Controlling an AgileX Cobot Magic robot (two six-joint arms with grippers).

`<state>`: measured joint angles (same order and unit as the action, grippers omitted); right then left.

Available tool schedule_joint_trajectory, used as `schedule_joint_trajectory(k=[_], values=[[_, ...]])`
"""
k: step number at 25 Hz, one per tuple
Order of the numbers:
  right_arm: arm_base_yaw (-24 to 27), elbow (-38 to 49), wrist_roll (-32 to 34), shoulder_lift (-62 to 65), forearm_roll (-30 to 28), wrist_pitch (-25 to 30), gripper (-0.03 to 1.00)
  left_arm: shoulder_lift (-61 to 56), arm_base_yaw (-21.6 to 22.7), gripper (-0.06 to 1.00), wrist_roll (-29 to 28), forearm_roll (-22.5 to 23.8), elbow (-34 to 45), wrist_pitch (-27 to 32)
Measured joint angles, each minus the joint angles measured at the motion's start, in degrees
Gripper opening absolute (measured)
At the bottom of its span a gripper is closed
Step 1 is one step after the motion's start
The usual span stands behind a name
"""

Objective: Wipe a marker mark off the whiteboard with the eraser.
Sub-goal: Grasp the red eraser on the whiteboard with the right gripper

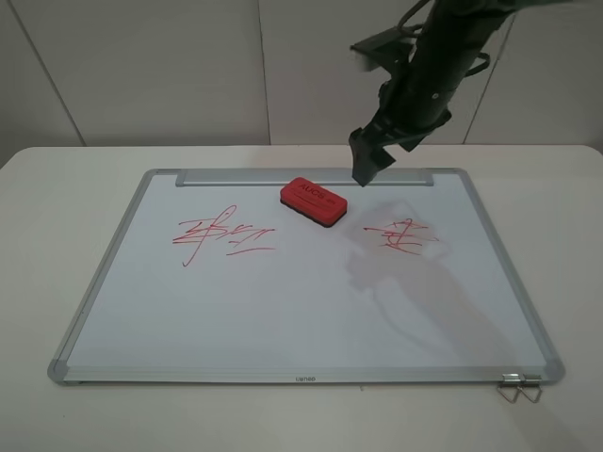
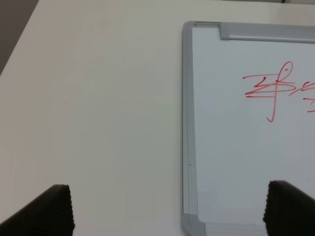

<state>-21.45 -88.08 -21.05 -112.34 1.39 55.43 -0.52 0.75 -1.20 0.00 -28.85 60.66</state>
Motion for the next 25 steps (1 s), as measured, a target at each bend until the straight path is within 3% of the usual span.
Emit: schedule_joint_trajectory(k=[11,19,25], values=[[-2.1,-24.2,-2.0,-19.2,1.2,9.5,0.83,0.0,0.0,0.77,0.0,0.0,0.0,0.0],[-5.5,-26.6,1.9,-24.2,0.8,7.6,0.83,0.0,0.0,0.77,0.0,0.0,0.0,0.0],[-6.5,-26.7,4.7,-26.0,-6.1,6.2,0.83,0.0,0.0,0.77,0.0,0.0,0.0,0.0]])
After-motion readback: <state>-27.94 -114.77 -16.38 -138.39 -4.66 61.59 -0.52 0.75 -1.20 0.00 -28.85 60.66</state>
